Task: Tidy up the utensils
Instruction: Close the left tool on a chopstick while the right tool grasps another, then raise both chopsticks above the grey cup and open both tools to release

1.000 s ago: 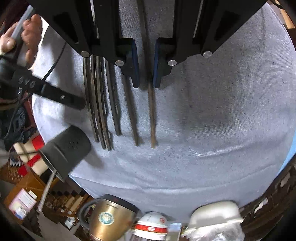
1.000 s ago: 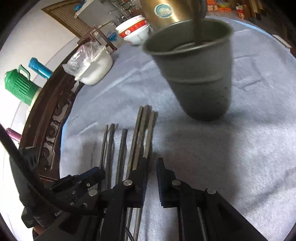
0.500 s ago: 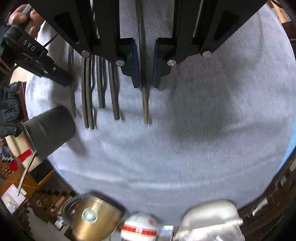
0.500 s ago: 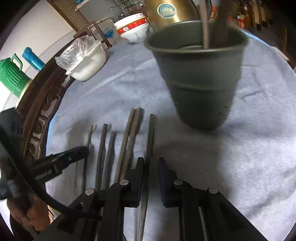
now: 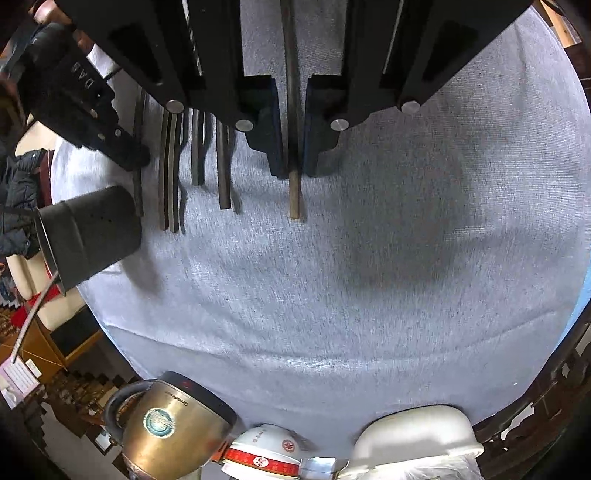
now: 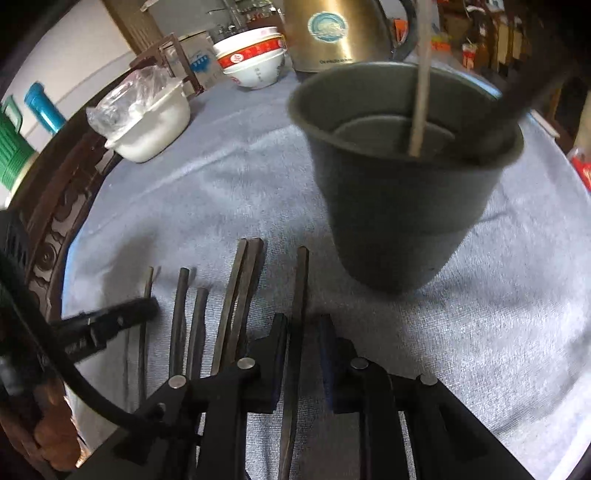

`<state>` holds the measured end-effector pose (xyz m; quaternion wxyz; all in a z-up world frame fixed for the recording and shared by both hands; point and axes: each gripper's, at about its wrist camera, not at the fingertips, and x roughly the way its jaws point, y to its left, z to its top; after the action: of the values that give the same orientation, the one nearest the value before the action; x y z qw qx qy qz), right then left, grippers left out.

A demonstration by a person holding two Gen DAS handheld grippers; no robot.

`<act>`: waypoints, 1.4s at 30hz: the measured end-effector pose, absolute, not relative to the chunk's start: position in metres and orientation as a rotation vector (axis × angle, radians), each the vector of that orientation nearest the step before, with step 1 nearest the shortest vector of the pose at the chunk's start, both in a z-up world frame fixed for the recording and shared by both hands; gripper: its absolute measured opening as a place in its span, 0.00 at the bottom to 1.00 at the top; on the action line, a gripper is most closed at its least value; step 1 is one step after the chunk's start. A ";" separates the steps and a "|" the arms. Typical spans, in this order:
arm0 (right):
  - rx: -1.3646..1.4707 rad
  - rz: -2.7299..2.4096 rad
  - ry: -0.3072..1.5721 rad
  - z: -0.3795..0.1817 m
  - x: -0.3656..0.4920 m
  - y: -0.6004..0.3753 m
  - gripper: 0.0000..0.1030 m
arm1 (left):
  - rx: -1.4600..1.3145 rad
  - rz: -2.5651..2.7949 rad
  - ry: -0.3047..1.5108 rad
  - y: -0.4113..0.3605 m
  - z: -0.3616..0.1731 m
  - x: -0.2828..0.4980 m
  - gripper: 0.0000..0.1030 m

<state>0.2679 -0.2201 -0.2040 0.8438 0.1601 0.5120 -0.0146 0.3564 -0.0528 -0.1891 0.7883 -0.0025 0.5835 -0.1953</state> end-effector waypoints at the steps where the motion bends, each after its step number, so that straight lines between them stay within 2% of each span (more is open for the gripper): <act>1: 0.335 -0.018 1.076 -0.204 0.266 -0.221 0.08 | -0.001 -0.411 1.255 -0.053 -0.190 0.357 0.07; 7: 0.398 0.089 0.991 -0.181 0.246 -0.227 0.07 | -0.036 -0.390 1.175 -0.038 -0.168 0.342 0.05; 15: 0.382 0.269 0.696 -0.110 0.185 -0.235 0.06 | 0.005 -0.423 0.952 -0.025 -0.081 0.298 0.05; 24: 0.416 0.269 0.413 -0.049 0.125 -0.255 0.06 | 0.012 -0.475 0.786 -0.029 -0.016 0.262 0.05; 37: 0.376 0.064 0.181 0.037 0.133 -0.302 0.06 | -0.034 -0.550 0.534 -0.092 0.086 0.277 0.05; 42: 0.375 -0.011 0.140 0.050 0.149 -0.322 0.06 | -0.064 -0.565 0.476 -0.127 0.098 0.293 0.05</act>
<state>0.1489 -0.3223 0.0500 0.9800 0.1864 0.0695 -0.0056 0.2930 -0.1269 0.0982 0.9320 -0.0311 0.2326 -0.2763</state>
